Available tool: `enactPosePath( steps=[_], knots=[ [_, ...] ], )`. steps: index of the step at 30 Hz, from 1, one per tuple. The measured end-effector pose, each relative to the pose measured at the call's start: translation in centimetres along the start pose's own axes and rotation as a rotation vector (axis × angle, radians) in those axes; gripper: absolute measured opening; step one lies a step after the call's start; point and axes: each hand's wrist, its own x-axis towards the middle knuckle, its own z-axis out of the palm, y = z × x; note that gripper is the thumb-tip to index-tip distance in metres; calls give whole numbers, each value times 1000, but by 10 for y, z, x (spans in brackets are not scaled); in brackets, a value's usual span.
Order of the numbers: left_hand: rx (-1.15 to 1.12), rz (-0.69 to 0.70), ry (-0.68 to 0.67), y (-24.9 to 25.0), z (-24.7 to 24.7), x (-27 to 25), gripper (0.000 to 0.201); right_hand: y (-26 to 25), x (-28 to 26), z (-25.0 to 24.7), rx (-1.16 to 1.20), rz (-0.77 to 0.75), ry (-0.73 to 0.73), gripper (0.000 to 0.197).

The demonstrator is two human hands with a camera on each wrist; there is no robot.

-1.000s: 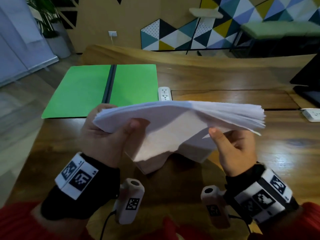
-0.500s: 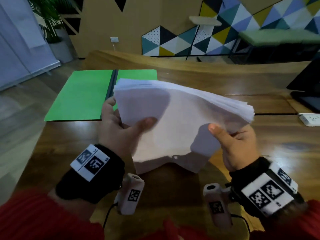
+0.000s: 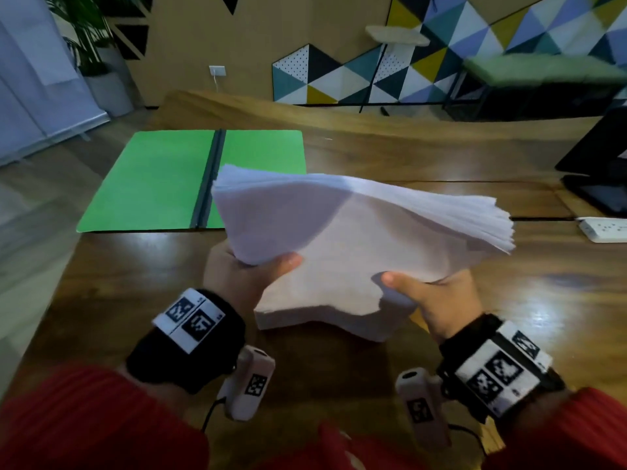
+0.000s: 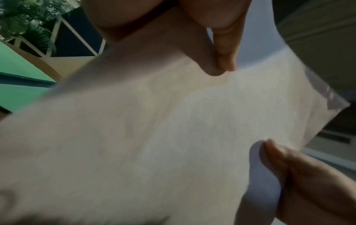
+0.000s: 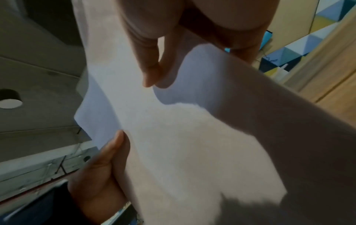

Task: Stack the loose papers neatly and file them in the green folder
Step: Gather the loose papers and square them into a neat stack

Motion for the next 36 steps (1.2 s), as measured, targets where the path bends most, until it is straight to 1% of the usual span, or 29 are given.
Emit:
enactPosePath(
  steps=[3, 4, 5, 6, 7, 9, 10, 11, 12, 13, 14, 15, 16, 17, 18, 20, 21, 23, 24, 25, 26, 27, 29, 30, 31, 32, 34, 35, 36],
  knots=[
    [-86, 56, -9, -2, -5, -1, 34, -5, 3, -5, -77, 79, 71, 88],
    [-82, 71, -19, -4, -6, 1, 35, -5, 5, -7, -62, 121, 71, 79],
    [-37, 74, -41, -6, -7, 3, 33, -2, 6, -8, -69, 166, 57, 59],
    [23, 57, -70, -9, -7, 7, 27, 0, 8, -6, -87, 199, 27, 47],
    [84, 12, -104, -19, -8, 11, 23, 6, 10, -5, -92, 203, -15, 40],
    [230, -70, -172, -32, -6, 15, 37, 23, 14, -2, -61, 157, -65, 47],
    [287, -87, -177, -35, -4, 15, 38, 25, 16, 0, -57, 164, -66, 43],
    [308, -83, -145, -37, -3, 15, 32, 25, 18, 2, -42, 175, -67, 26],
    [294, -72, -98, -37, -3, 16, 21, 24, 19, 3, -28, 170, -63, 17],
    [217, -52, -64, -31, -2, 15, 14, 22, 21, 2, -8, 158, -65, 27],
    [118, -21, -20, -28, -2, 15, 15, 23, 22, 1, 22, 147, -66, 26],
    [-2, 30, 2, -23, -2, 15, 13, 22, 22, 1, 49, 125, -89, 13],
    [-98, 84, 30, -18, -1, 16, 10, 21, 23, 1, 75, 93, -93, 22],
    [-184, 133, 40, -13, 0, 17, 14, 19, 22, 1, 96, 62, -108, 38],
    [-272, 174, 29, -8, 1, 17, 16, 17, 23, 0, 120, 39, -91, 48],
    [-341, 222, -8, -2, 1, 15, 17, 5, 25, -2, 89, -66, -27, 64],
    [-300, 239, -12, 1, 1, 13, 18, -6, 26, -4, -21, -169, 23, 73],
    [-144, 273, 24, 8, 2, 8, 14, -36, 28, -4, -368, -449, 198, 89],
    [-71, 308, 32, 12, 3, 6, 9, -54, 28, -2, -543, -600, 244, 96],
    [12, 371, 31, 15, 5, 4, 7, -72, 29, 1, -695, -727, 228, 100],
    [116, 456, 18, 21, 8, 0, 8, -90, 28, 6, -857, -809, 180, 97],
    [215, 531, -5, 26, 10, -3, 8, -105, 27, 12, -985, -850, 102, 83],
    [357, 595, -20, 31, 14, -7, 13, -116, 33, 20, -1094, -872, -138, 26],
    [382, 574, -19, 31, 15, -6, 16, -117, 36, 21, -1056, -824, -228, 20],
    [403, 533, -22, 27, 13, -2, 18, -117, 38, 20, -973, -742, -263, 31],
    [452, 481, -43, 24, 10, 1, 17, -114, 40, 17, -854, -646, -258, 31],
    [636, 321, -114, 10, -4, 13, 14, -113, 45, 6, -599, -548, -177, 13],
    [691, 229, -140, 3, -15, 17, 18, -113, 47, -4, -485, -516, -145, 9],
    [663, 136, -142, -2, -28, 21, 18, -110, 50, -15, -386, -482, -116, 14]
  ],
)
